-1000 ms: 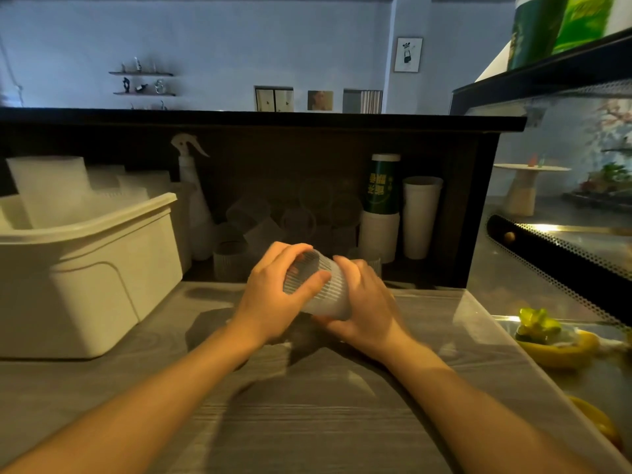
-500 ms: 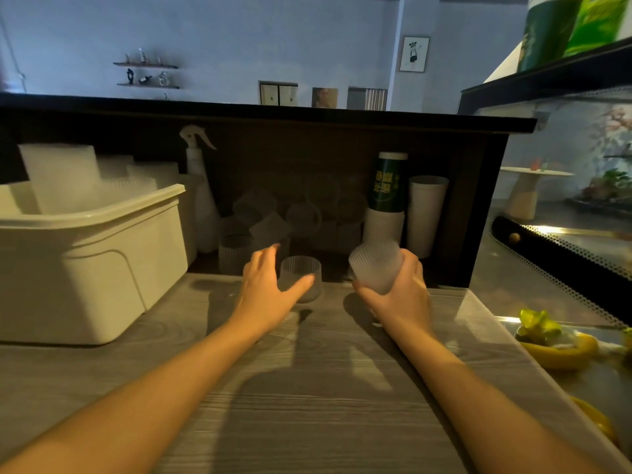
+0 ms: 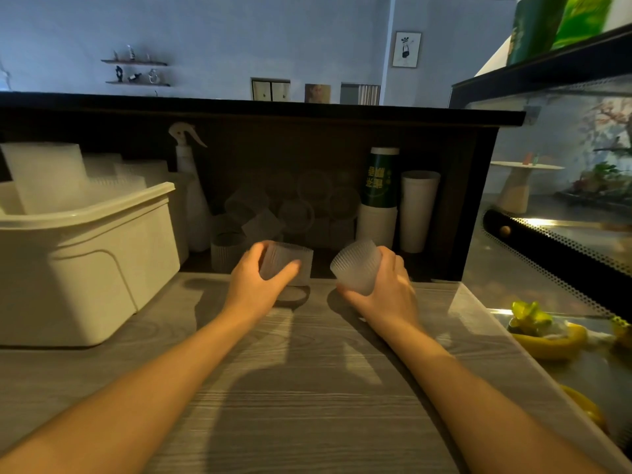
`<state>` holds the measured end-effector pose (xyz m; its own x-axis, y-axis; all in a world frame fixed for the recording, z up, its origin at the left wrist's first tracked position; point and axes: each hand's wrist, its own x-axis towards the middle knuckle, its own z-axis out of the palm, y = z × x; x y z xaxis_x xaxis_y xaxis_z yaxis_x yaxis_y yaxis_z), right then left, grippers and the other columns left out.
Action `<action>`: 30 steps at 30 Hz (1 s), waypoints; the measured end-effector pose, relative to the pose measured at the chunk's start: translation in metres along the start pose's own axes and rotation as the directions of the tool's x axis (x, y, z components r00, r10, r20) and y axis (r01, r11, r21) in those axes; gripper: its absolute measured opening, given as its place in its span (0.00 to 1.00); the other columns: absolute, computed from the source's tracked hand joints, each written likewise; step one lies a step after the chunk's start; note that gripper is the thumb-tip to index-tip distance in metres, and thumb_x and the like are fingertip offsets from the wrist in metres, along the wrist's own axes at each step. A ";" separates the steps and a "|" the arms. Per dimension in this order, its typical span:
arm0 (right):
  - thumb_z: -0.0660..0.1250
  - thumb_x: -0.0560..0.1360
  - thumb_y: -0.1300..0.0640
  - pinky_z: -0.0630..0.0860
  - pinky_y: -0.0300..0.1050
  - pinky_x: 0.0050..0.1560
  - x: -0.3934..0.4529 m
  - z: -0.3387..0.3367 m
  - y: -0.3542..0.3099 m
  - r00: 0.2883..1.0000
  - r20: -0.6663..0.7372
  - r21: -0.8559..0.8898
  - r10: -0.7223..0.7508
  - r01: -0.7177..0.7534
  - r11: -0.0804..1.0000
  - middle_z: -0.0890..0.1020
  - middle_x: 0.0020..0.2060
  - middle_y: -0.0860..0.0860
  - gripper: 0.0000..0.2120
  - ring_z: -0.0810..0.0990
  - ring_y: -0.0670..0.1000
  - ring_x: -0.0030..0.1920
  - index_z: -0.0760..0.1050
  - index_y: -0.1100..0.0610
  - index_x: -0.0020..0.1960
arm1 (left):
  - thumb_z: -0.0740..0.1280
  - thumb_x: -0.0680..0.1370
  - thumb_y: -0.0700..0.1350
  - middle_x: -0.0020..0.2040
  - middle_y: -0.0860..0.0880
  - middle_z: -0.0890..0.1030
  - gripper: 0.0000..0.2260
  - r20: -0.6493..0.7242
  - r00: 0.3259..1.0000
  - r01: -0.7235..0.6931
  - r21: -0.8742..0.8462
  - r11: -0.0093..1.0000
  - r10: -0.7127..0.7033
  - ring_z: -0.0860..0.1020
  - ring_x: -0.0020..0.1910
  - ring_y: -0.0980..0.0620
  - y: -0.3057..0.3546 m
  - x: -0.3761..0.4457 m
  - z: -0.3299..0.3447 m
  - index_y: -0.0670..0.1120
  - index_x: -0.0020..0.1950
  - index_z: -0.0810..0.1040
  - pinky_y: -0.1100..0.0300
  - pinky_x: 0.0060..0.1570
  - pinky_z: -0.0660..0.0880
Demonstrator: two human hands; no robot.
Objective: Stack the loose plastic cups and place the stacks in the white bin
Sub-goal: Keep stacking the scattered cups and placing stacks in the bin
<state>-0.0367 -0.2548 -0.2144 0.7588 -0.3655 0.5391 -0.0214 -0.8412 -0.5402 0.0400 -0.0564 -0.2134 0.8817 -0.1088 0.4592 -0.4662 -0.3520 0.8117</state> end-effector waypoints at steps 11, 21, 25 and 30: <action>0.74 0.67 0.42 0.64 0.48 0.65 -0.004 -0.005 -0.014 0.953 0.143 -0.157 -0.266 0.287 0.945 0.68 0.64 0.50 0.42 0.68 0.52 0.64 0.57 0.51 0.73 | 0.71 0.72 0.63 0.49 0.53 0.80 0.20 -0.060 0.978 -0.211 -0.237 0.949 0.202 0.80 0.47 0.60 0.023 -0.020 0.005 0.51 0.55 0.73 0.63 0.42 0.79; 0.76 0.66 0.44 0.70 0.52 0.61 -0.013 0.003 -0.025 0.849 0.176 -0.207 -0.498 0.527 0.824 0.71 0.64 0.55 0.44 0.72 0.56 0.62 0.60 0.59 0.74 | 0.53 0.77 0.67 0.68 0.55 0.67 0.31 0.220 0.939 -0.278 0.025 0.960 0.266 0.68 0.67 0.57 0.020 -0.022 0.012 0.55 0.77 0.62 0.53 0.66 0.70; 0.76 0.66 0.46 0.68 0.49 0.61 -0.015 -0.001 -0.023 0.861 0.185 -0.144 -0.475 0.501 0.853 0.70 0.64 0.53 0.43 0.70 0.54 0.62 0.59 0.56 0.73 | 0.45 0.74 0.70 0.75 0.65 0.45 0.33 0.401 0.902 -0.164 -0.019 0.986 0.158 0.45 0.74 0.65 0.024 -0.031 0.022 0.62 0.76 0.39 0.58 0.75 0.46; 0.77 0.65 0.44 0.70 0.50 0.61 -0.006 -0.005 -0.018 0.918 0.087 -0.074 -0.387 0.393 0.917 0.71 0.62 0.52 0.42 0.71 0.53 0.61 0.61 0.53 0.72 | 0.47 0.74 0.72 0.76 0.63 0.51 0.35 0.286 0.951 -0.062 -0.197 0.978 0.118 0.51 0.73 0.65 0.026 -0.028 0.019 0.61 0.78 0.46 0.64 0.69 0.51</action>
<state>-0.0439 -0.2394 -0.2047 0.7612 0.0243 0.6480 0.2307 -0.9441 -0.2355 0.0042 -0.0803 -0.2119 0.8043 -0.4113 0.4289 -0.5253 -0.1546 0.8368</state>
